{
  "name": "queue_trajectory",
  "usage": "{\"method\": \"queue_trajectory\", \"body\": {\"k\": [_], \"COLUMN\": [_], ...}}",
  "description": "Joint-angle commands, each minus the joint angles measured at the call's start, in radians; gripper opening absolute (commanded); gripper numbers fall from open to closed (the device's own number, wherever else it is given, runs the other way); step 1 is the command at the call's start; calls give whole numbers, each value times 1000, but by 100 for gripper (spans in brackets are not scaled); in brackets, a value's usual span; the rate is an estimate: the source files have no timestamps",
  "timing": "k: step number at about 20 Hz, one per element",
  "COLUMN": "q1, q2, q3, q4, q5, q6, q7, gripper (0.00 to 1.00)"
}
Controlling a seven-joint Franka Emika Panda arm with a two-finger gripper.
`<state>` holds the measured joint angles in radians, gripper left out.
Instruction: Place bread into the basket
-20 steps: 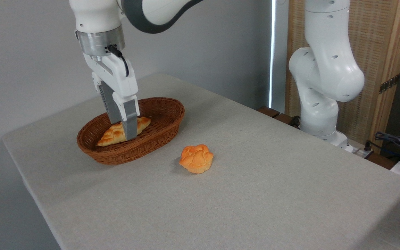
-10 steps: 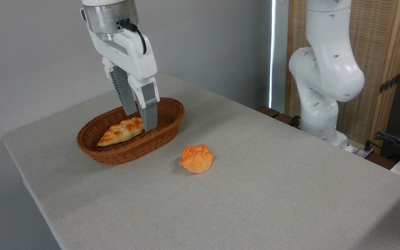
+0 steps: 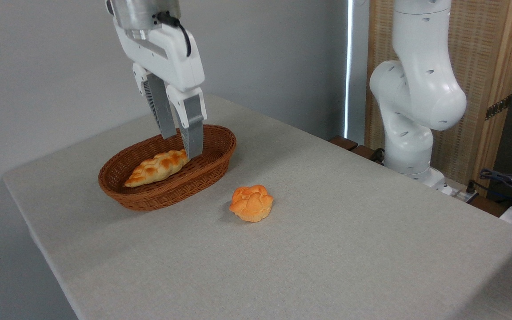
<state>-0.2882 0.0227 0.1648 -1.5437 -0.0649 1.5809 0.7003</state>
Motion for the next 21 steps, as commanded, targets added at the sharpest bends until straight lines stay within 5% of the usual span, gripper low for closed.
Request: {"method": "queue_trajectory", "body": {"k": [1,5,8,21], "q1": [114,139,139,139], "q2": [-32,-32,-32,-21], "q3": [-104,-114,-117,-117], "q4": [2,2,-1,-3], "q5": [13,13,72,71], "q6": [-24,-24,-19,-15], "q7": [18,18,18,15], "gripper": [100,100,100,100]}}
